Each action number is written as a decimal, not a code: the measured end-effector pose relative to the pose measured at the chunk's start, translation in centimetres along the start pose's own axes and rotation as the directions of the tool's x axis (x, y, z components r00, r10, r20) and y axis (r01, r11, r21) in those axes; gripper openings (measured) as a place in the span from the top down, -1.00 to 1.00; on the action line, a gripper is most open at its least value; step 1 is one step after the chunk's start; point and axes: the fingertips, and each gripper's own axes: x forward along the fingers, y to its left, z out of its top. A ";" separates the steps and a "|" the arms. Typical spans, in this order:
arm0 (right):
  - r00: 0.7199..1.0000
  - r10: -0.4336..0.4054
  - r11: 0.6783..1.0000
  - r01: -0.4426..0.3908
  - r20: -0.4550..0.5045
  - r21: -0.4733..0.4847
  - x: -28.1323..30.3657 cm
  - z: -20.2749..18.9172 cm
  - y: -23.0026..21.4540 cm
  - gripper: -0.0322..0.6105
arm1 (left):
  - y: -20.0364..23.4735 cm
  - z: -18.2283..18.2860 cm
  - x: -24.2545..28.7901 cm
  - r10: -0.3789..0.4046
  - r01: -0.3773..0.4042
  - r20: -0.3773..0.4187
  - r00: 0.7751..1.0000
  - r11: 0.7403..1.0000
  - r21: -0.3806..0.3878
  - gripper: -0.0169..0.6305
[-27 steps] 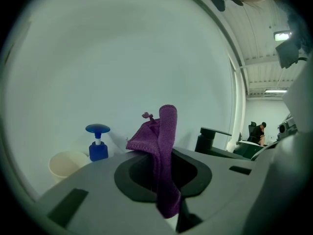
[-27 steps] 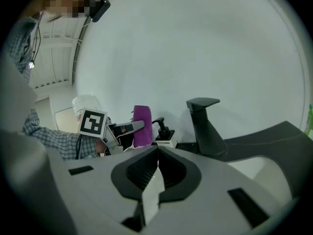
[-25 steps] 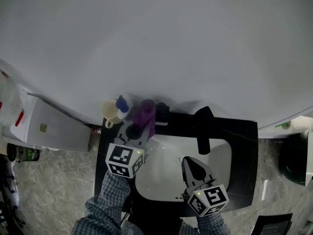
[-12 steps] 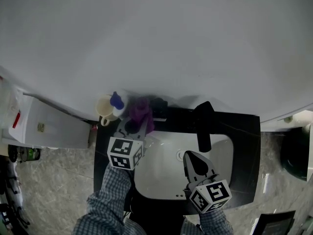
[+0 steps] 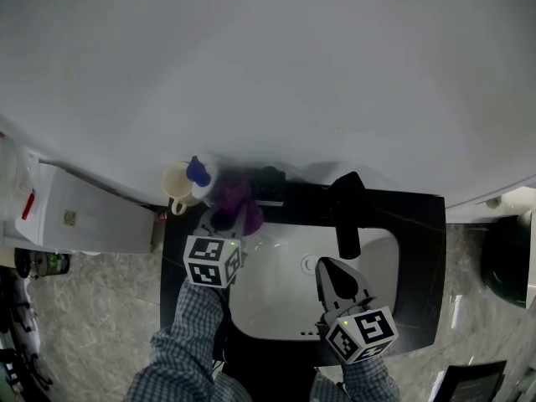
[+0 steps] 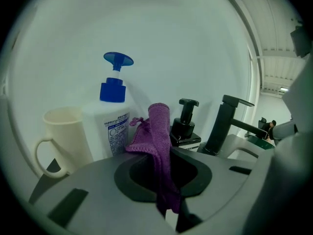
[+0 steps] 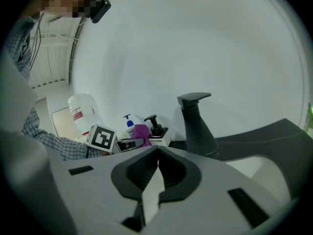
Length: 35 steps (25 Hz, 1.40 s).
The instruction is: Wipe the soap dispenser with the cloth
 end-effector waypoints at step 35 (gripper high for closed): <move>1.000 -0.024 1.000 0.024 0.010 0.002 -2.4 0.2 -1.0 0.84 | -6.6 3.2 -0.4 -0.064 0.051 0.049 0.997 0.969 0.241 0.77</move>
